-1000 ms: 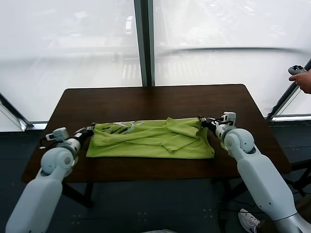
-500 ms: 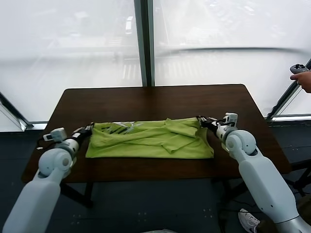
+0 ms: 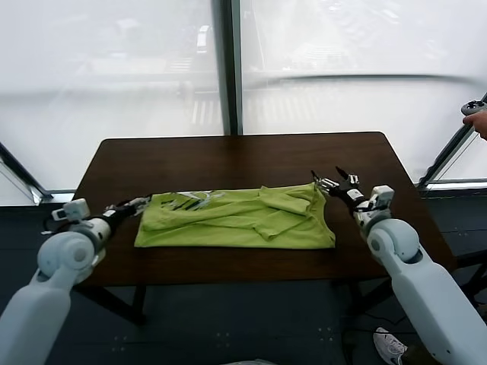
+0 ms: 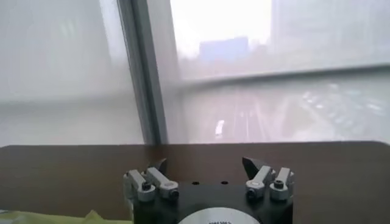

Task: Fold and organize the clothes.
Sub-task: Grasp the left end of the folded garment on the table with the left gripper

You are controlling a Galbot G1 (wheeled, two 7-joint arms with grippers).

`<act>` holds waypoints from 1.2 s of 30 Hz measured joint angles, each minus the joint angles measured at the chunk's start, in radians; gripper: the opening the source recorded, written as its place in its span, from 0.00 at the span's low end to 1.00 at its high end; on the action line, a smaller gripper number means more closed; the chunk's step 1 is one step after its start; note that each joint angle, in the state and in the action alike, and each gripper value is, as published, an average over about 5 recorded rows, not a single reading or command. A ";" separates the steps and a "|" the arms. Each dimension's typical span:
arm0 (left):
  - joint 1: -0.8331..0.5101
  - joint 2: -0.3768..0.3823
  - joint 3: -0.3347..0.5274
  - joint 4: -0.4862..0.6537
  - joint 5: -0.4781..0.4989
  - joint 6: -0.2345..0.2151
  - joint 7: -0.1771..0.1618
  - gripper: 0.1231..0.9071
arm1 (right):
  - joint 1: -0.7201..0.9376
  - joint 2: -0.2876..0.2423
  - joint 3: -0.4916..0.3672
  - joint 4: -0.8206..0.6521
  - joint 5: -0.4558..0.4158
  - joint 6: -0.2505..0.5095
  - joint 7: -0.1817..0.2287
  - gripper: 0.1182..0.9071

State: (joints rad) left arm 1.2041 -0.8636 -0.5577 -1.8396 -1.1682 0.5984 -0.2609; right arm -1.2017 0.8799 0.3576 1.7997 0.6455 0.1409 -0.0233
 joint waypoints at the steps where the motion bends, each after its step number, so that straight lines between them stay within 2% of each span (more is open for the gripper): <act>1: 0.002 0.016 -0.001 -0.003 -0.036 0.014 0.004 1.00 | -0.030 -0.001 0.017 0.016 -0.011 0.032 -0.005 1.00; 4: 0.005 0.067 -0.006 -0.001 -0.150 0.059 0.030 1.00 | -0.113 -0.002 0.067 0.059 -0.031 0.097 -0.013 1.00; 8: 0.014 0.136 -0.008 0.020 -0.293 0.123 0.086 1.00 | -0.198 0.001 0.122 0.098 -0.038 0.134 -0.015 1.00; 11: 0.017 0.179 -0.004 0.042 -0.351 0.138 0.127 1.00 | -0.237 0.006 0.145 0.111 -0.040 0.146 -0.015 1.00; 16: 0.005 0.215 0.010 0.084 -0.351 0.138 0.156 1.00 | -0.268 0.009 0.160 0.122 -0.043 0.150 -0.014 1.00; 26: 0.005 0.225 0.034 0.137 -0.337 0.137 0.188 1.00 | -0.272 -0.002 0.167 0.136 -0.041 0.132 -0.007 1.00; 36: -0.002 0.204 0.063 0.128 -0.338 0.135 0.196 1.00 | -0.275 0.007 0.166 0.141 -0.040 0.127 -0.006 1.00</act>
State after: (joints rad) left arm 1.2022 -0.6596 -0.4945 -1.7113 -1.5067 0.7330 -0.0649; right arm -1.4771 0.8867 0.5236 1.9411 0.6050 0.2677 -0.0297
